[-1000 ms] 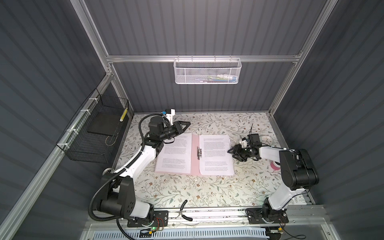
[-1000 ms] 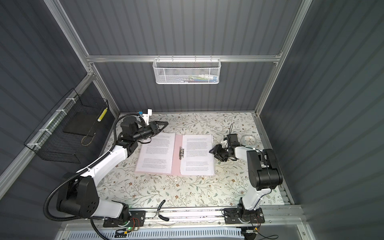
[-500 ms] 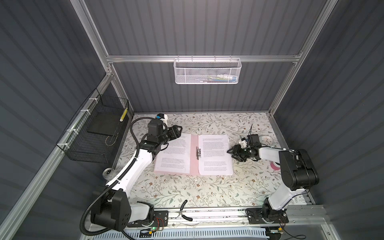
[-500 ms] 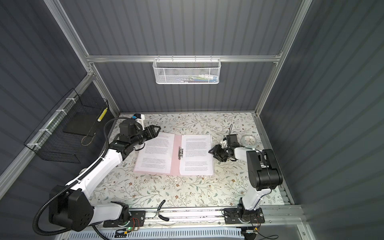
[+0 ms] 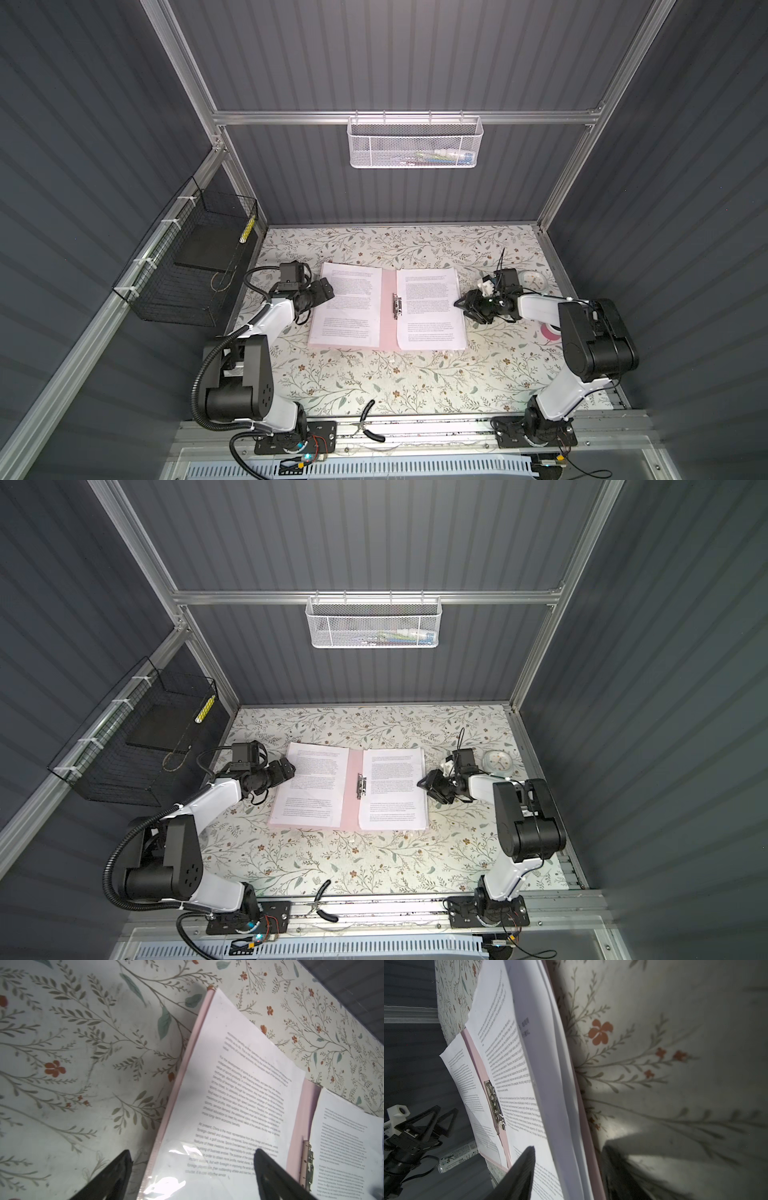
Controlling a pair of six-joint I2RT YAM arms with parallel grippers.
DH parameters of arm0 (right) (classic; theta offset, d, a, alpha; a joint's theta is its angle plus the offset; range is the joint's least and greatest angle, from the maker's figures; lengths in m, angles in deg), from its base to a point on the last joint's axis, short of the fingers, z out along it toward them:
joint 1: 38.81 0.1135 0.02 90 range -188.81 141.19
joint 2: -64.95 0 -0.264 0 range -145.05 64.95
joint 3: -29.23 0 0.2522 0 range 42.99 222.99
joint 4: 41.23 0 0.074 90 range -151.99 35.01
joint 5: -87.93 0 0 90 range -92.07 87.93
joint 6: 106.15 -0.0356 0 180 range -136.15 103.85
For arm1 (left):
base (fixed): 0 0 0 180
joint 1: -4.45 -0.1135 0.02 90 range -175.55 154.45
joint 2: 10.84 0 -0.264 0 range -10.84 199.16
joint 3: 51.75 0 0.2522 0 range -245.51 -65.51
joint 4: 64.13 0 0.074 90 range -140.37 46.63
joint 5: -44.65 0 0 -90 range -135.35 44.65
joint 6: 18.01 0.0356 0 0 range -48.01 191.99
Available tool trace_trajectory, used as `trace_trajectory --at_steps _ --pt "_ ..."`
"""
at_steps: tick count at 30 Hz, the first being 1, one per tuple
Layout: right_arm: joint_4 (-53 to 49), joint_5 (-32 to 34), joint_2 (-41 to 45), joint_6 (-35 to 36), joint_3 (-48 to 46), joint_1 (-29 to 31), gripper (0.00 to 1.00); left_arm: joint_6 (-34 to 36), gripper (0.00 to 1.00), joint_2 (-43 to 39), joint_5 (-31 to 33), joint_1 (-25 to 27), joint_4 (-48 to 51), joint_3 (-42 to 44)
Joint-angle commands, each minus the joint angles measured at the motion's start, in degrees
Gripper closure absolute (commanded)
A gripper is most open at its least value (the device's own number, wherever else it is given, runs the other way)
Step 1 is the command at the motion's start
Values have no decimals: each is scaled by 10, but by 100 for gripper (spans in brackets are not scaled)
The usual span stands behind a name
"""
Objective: Put the files into the folder
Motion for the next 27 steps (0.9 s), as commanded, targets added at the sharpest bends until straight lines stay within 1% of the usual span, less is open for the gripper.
trace_trajectory --at_steps 1,3,6,9,13,16,20,23,25,27 --pt "-52 31 -33 3 -12 3 45 17 5 3 -53 -27 -36 20" --pt "-50 27 -39 2 -10 4 45 16 5 7 -64 -35 -45 24" --pt "-52 27 -38 2 -7 5 45 9 5 21 -97 -49 -73 38" --pt "-54 28 -37 3 -7 5 45 -4 5 45 -162 -64 -123 56" --pt "-52 25 -38 3 -9 5 45 -28 5 70 -230 -76 -193 77" --pt "-49 22 -36 1 -11 6 45 -43 6 67 -271 -79 -232 91" --pt "-45 17 -35 0 -13 7 46 -64 8 41 -323 -79 -276 112" --pt "-37 8 -39 -4 -16 8 46 -105 9 30 -372 -79 -339 127" --pt "-35 5 -40 -5 -16 10 46 -148 10 27 -404 -78 -397 137" --pt "-36 7 -37 -5 -16 12 46 -173 10 13 -418 -78 -425 140"
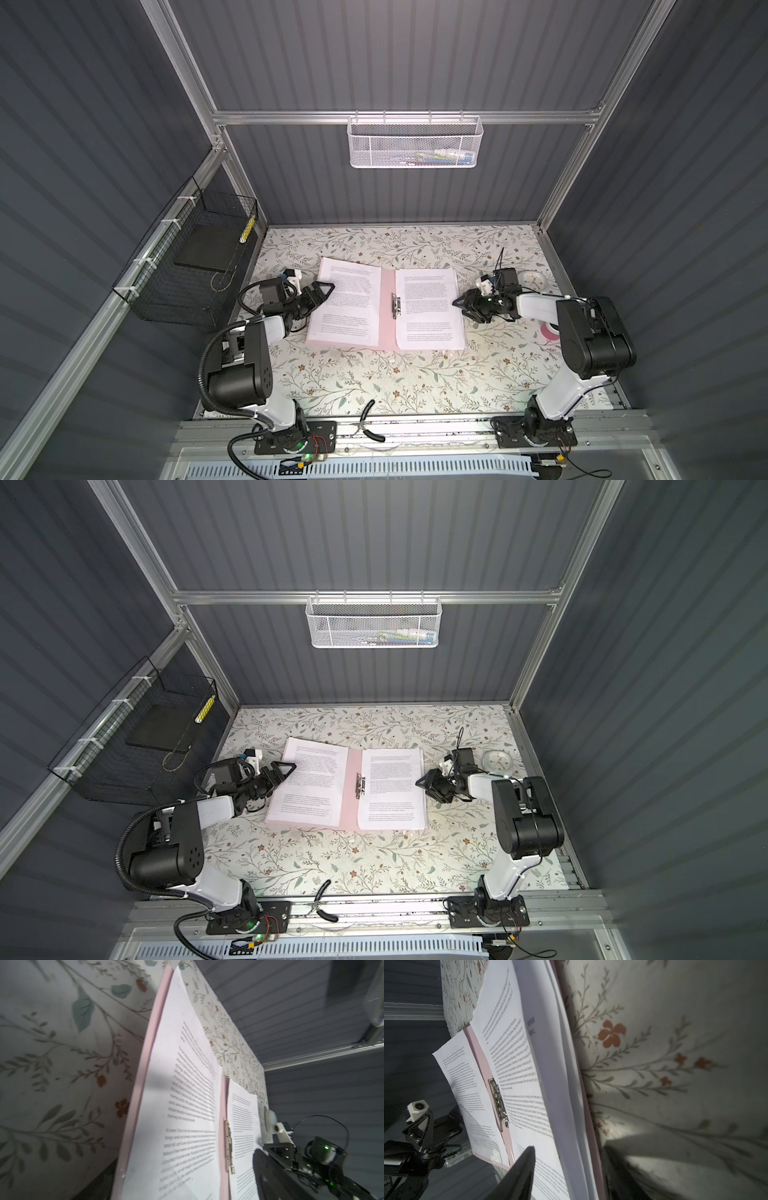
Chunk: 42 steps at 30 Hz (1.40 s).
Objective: Put the files into the folder
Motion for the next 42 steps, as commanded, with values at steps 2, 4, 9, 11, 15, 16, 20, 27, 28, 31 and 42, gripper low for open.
trace_trajectory --at_steps 2,4,9,11,15,16,20,27,28,31,42 --pt "-48 26 -21 -4 -24 9 46 -68 10 -45 -69 2 -83 10" --pt "-48 27 -16 -4 -25 9 46 -68 10 -74 -69 6 -58 5" --pt "-47 27 -16 -6 -24 11 46 -68 9 -120 -67 39 0 -24" --pt "-44 27 -17 -8 -23 12 46 -50 9 -133 -56 61 44 -42" --pt "-33 24 -24 -15 -22 19 46 -30 9 -148 -34 111 90 -72" --pt "-28 22 -25 -19 -23 20 46 -39 9 -150 -32 119 86 -76" --pt "-23 19 -23 -20 -25 25 45 -64 9 -163 -22 142 67 -86" --pt "-20 23 -14 -18 -31 25 44 -114 9 -155 -8 205 14 -112" --pt "-17 22 -15 -20 -34 25 44 -115 9 -151 -2 220 13 -121" --pt "-9 18 -15 -23 -39 26 45 -113 9 -130 16 264 11 -142" --pt "9 32 34 -30 -74 21 44 -118 10 15 90 435 -81 -197"
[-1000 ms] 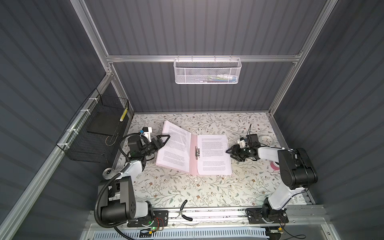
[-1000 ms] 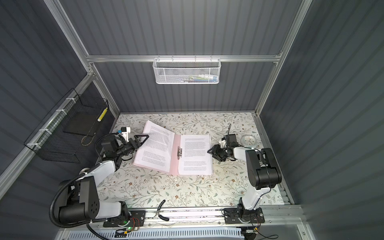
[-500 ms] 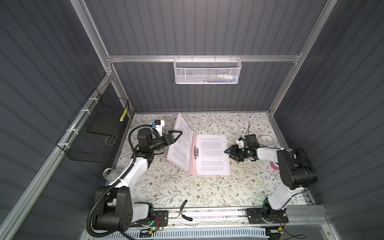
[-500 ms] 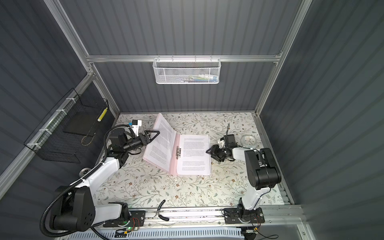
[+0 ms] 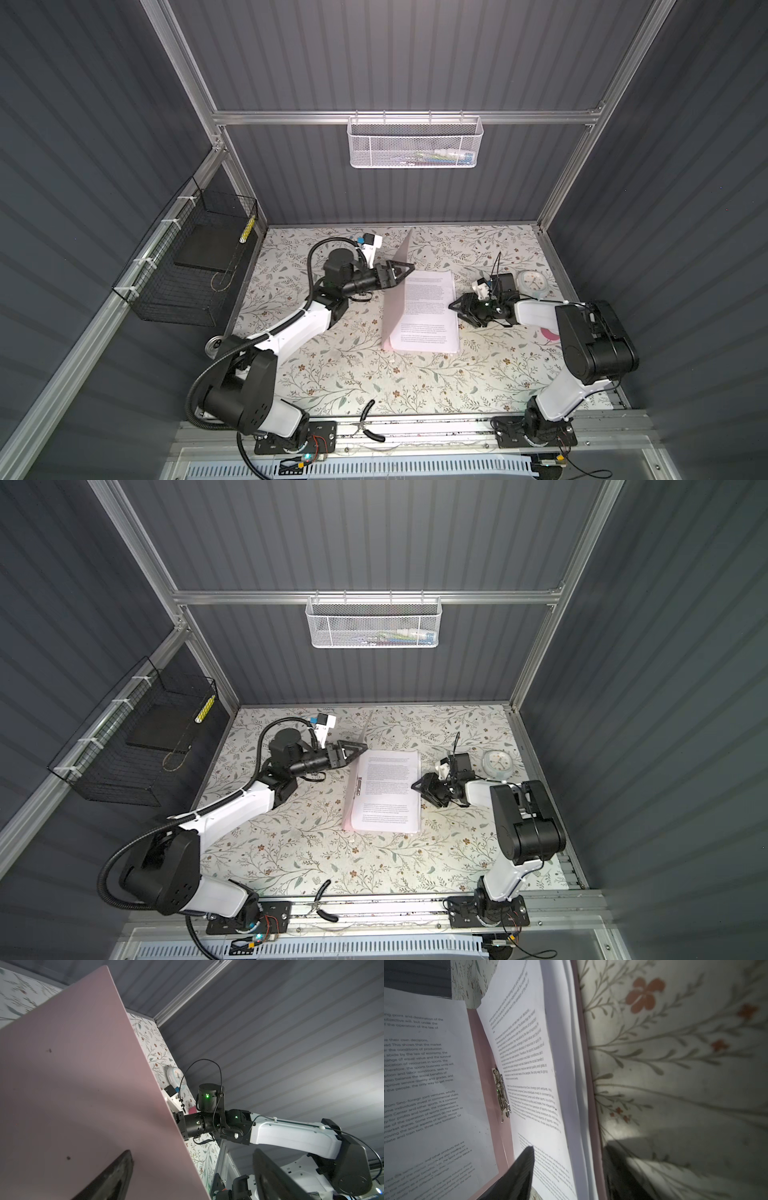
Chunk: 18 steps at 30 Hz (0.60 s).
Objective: Put the files into the folder
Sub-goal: 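Fold the cover over the clipped sheets with the left gripper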
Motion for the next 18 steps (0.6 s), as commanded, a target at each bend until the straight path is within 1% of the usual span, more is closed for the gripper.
trace_trajectory --at_steps 1,4,7,9,10,12,13,14,18 --pt "-45 37 12 -6 -27 -3 44 -4 10 50 32 46 -44 -28" --pt "-56 42 36 -6 -28 -15 43 15 12 89 75 88 -57 -37" --pt "-79 55 61 1 -27 -23 43 61 12 115 138 124 -16 -49" --pt "-117 94 80 19 -19 -21 43 86 12 129 181 141 1 -47" --pt "-134 111 89 28 -16 -21 43 89 12 135 210 145 1 -43" --pt "-176 153 102 52 0 -22 42 101 13 152 245 148 0 -39" --pt "-190 163 105 58 5 -22 42 106 13 160 262 149 7 -40" --pt "-196 191 109 59 8 -22 42 112 13 170 275 149 11 -41" --pt "-213 221 117 64 15 -23 42 137 15 202 313 150 28 -54"
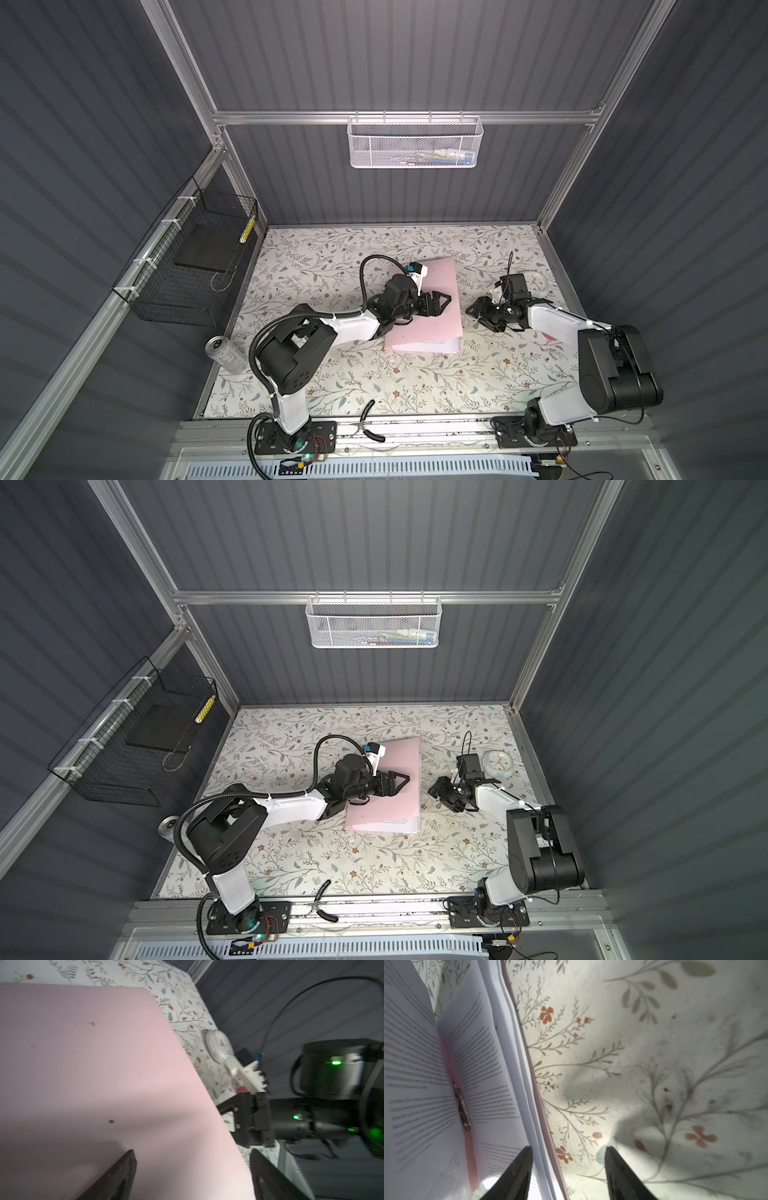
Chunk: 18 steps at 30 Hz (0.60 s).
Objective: Put the files into the folder
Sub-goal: 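Fold the cover over the clipped sheets with the left gripper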
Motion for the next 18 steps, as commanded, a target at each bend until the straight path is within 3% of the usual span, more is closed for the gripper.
trace_trajectory --at_steps 1,8,18 --pt "-51 58 4 21 18 -2 42 46 14 28 68 -2 32 -21" --pt "-93 109 6 27 59 -2 41 73 14 71 96 -2 40 -23" --pt "-50 55 -76 18 104 11 46 94 11 78 99 -12 64 -29"
